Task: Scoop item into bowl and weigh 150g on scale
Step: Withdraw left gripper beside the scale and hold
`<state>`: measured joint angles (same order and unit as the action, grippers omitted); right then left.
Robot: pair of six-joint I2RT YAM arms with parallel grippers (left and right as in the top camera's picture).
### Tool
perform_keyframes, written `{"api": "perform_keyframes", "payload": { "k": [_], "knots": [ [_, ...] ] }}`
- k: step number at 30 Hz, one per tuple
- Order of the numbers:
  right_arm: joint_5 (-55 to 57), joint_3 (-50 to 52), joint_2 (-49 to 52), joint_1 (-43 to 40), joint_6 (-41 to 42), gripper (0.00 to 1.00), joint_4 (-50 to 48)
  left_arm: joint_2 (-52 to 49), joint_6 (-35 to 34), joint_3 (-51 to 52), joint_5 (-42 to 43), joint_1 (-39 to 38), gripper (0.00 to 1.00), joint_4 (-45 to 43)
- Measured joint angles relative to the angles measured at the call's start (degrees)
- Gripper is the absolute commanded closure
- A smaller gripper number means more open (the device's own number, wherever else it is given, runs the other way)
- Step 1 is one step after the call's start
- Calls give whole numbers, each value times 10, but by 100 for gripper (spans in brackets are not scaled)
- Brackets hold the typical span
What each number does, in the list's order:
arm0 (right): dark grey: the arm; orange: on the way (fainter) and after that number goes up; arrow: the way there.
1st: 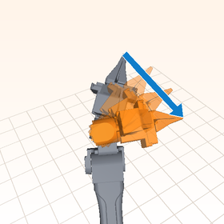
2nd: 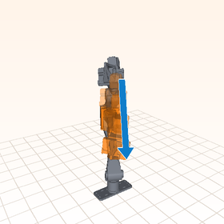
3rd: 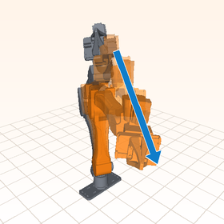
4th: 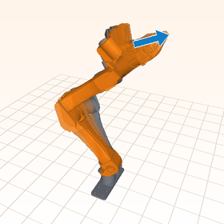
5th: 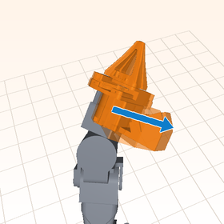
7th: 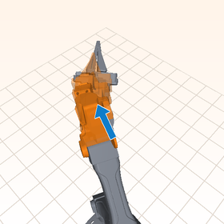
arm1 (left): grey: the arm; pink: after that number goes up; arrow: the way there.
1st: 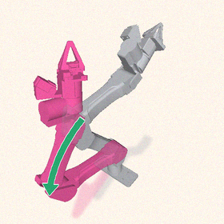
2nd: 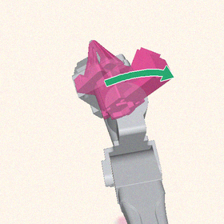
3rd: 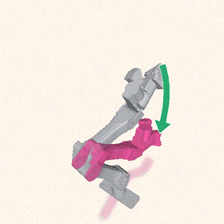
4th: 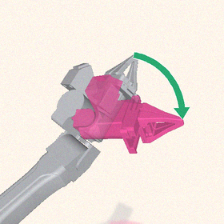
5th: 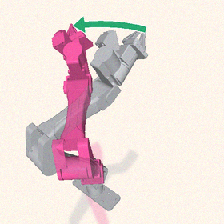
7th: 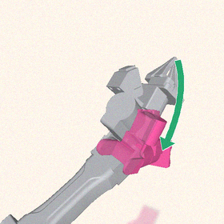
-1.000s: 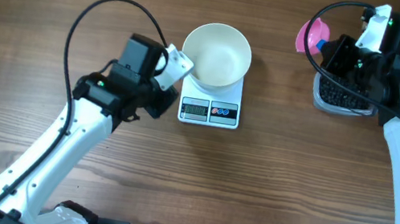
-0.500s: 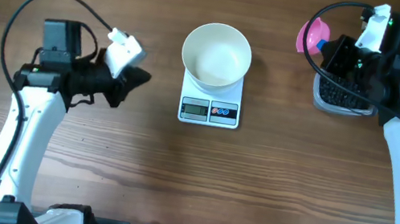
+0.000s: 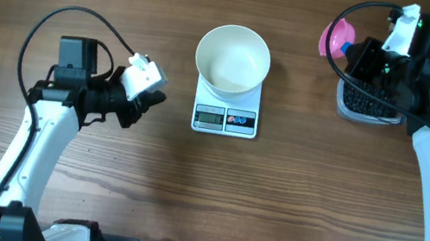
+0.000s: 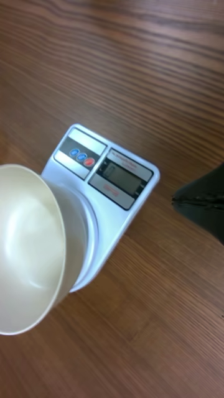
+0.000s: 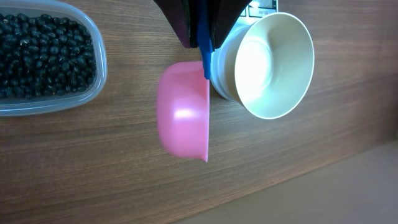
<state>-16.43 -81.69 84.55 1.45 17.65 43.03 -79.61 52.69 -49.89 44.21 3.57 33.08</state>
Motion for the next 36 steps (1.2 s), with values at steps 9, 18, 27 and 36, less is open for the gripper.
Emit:
{"api": "perform_keyframes", "payload": {
  "k": [9, 18, 27, 36],
  "knots": [
    [0, 0, 0, 0, 0, 96, -1, -26, -25, 5, -67, -66, 96, -27],
    [0, 0, 0, 0, 0, 96, -2, -26, -50, 5, -107, -95, 78, -34],
    [0, 0, 0, 0, 0, 96, -2, -26, -54, 5, -110, -95, 0, -29],
    [0, 0, 0, 0, 0, 96, -2, -26, -54, 5, -110, -95, 0, -29]
  ]
}}
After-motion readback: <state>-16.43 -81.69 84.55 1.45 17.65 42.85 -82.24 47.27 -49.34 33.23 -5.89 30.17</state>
